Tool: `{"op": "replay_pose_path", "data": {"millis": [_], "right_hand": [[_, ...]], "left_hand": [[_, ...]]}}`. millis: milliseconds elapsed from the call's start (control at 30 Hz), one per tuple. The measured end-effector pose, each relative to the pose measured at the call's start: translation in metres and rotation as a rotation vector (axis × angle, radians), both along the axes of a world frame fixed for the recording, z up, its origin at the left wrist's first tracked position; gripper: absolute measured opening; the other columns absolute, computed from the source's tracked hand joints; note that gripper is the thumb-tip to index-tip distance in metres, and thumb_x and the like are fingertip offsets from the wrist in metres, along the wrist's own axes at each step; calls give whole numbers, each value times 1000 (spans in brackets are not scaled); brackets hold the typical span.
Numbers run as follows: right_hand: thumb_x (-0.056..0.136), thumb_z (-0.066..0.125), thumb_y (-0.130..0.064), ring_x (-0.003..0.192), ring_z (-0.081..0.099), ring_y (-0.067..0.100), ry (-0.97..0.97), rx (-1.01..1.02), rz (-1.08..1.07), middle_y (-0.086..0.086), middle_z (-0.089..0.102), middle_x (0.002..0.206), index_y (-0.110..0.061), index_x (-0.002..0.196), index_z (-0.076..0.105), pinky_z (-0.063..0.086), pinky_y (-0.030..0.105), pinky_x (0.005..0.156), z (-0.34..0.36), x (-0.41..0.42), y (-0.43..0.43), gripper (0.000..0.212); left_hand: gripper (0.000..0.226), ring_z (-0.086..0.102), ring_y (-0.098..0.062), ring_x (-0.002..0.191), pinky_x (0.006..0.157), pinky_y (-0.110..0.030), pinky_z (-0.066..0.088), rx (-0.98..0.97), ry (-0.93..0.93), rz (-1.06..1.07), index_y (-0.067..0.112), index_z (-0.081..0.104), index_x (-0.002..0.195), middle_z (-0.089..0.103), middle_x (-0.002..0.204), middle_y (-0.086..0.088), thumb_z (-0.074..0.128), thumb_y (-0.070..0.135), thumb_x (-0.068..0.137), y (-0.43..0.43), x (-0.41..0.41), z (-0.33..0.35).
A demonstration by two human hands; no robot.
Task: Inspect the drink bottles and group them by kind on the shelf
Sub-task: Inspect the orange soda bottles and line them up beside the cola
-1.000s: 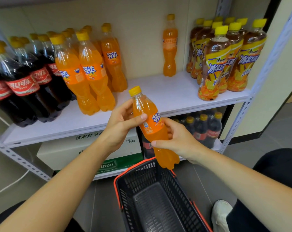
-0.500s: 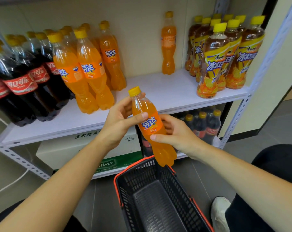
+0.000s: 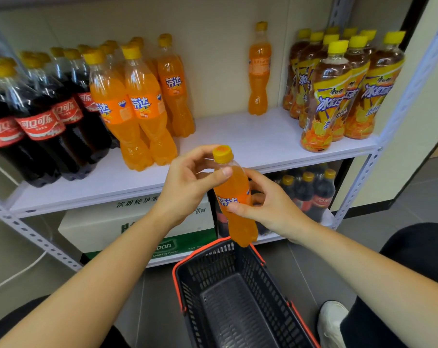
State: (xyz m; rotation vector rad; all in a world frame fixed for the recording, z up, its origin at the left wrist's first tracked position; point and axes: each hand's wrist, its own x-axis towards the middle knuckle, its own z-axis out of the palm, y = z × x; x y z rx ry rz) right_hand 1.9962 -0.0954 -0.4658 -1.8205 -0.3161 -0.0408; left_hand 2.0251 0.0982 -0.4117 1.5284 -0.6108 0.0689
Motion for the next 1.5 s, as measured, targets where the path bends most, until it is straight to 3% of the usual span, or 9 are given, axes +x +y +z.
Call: {"op": "replay_pose_path", "data": {"millis": [100, 300, 533, 667, 867, 1067, 1200, 1367, 1500], "right_hand": [[79, 87, -33, 100, 71, 12, -4, -1, -2, -11, 71, 114, -40, 130, 56, 60, 31, 83, 0, -2, -2, 60], [72, 93, -29, 108, 70, 21, 24, -45, 29, -4, 66, 123, -33, 132, 55, 60, 50, 90, -5, -5, -7, 70], [71, 93, -33, 109, 65, 8, -67, -203, -10, -14, 63, 125, -33, 135, 55, 59, 42, 89, -4, -8, -8, 75], [70, 94, -34, 105, 66, 9, -56, -224, -23, -13, 66, 122, -33, 134, 56, 58, 43, 90, -3, -7, -9, 74], [72, 93, -31, 110, 66, 15, -24, -212, 48, -8, 66, 124, -30, 133, 56, 57, 47, 94, -3, -8, -9, 71], [74, 91, -28, 107, 68, 15, 24, -129, 29, -7, 68, 123, -29, 133, 57, 58, 47, 94, 0, -6, -10, 68], [74, 90, -31, 106, 69, 15, 67, -61, 37, -6, 69, 122, -30, 129, 58, 58, 47, 95, 2, -5, -12, 64], [75, 89, -33, 107, 70, 12, 73, -42, 49, -8, 70, 120, -34, 128, 58, 59, 43, 94, 1, -6, -11, 62], [75, 89, -35, 105, 70, 11, 68, -76, 56, -9, 70, 119, -33, 129, 58, 60, 42, 93, 1, -7, -10, 62]], "left_hand": [[38, 70, -19, 108, 83, -28, 57, 64, -47, -48, 18, 67, 117, 75, 109, 0, 78, 6, 83, 2, -2, 3], [30, 72, -21, 99, 80, -27, 58, 279, -251, -33, 17, 74, 106, 76, 104, -2, 85, 13, 78, 10, -10, 15], [12, 67, -23, 77, 68, -42, 58, 420, -320, 113, 9, 71, 85, 71, 80, -5, 81, 9, 78, 6, -16, 14], [10, 66, -23, 74, 67, -42, 57, 364, -145, 84, 10, 73, 83, 72, 79, -6, 83, 11, 82, 5, -10, 14], [18, 68, -6, 87, 77, -19, 53, 238, 117, -142, 12, 74, 93, 76, 90, 6, 61, 23, 91, 13, -1, 9], [27, 66, -21, 121, 96, -31, 54, 141, 157, -242, 19, 74, 118, 73, 124, -5, 53, 17, 101, 18, 4, 3], [27, 64, -25, 124, 99, -35, 53, 69, 68, -199, 12, 71, 120, 71, 129, -5, 62, 11, 95, 14, 1, 2], [28, 71, -24, 106, 84, -31, 58, 43, -103, -25, 11, 75, 109, 75, 117, -8, 74, -1, 85, 6, -7, 2], [19, 72, -19, 97, 78, -28, 58, 122, -353, 116, 11, 76, 99, 73, 106, -10, 80, 7, 81, 1, -11, 4]]}}
